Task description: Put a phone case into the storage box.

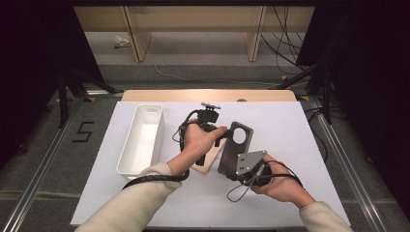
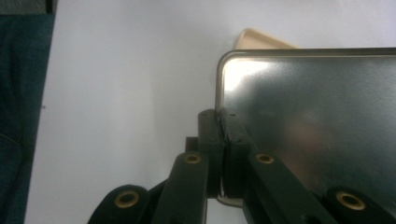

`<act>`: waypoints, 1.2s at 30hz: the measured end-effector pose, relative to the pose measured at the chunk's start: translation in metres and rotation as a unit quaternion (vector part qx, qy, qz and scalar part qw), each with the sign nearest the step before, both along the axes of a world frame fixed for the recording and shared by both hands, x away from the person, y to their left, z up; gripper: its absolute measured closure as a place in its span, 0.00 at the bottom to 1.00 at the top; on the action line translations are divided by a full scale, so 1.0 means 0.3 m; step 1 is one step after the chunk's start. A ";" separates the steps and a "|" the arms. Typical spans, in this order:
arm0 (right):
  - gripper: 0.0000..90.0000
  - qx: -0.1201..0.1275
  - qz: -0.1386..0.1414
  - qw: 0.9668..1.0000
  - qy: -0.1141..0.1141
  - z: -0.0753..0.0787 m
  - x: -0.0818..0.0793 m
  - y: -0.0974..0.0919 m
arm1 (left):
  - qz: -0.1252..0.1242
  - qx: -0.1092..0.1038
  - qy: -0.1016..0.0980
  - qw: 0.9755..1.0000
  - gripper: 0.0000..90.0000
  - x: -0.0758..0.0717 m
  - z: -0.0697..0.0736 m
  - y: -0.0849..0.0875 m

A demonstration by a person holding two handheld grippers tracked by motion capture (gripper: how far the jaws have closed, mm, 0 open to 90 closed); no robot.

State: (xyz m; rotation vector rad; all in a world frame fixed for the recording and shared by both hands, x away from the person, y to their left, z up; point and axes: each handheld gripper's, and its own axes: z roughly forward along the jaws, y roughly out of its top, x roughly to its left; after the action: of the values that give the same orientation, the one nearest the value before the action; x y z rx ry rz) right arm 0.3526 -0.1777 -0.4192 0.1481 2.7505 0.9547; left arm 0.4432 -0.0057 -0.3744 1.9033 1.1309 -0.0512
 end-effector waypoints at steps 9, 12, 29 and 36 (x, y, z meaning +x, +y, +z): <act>0.76 0.009 -0.051 0.998 -0.028 -0.003 0.012 -0.019 | -0.014 0.006 -0.092 0.996 0.91 -0.021 0.024 0.002; 0.70 0.022 -0.070 0.997 -0.030 0.005 0.014 -0.029 | -0.010 0.003 -0.119 0.993 0.91 -0.022 0.024 0.023; 0.30 0.125 -0.210 0.970 -0.009 0.025 0.043 -0.128 | 0.016 -0.033 -0.182 0.983 0.91 -0.027 0.036 0.173; 0.22 0.145 -0.236 0.961 -0.006 0.023 0.049 -0.148 | 0.022 -0.041 -0.191 0.981 0.91 -0.037 0.052 0.215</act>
State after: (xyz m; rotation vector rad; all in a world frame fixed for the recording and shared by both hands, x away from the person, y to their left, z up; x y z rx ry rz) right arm 0.3674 -0.2219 -0.4122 0.8006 2.3720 1.1911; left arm 0.4320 0.0590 -0.3587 1.7211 0.8927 0.2769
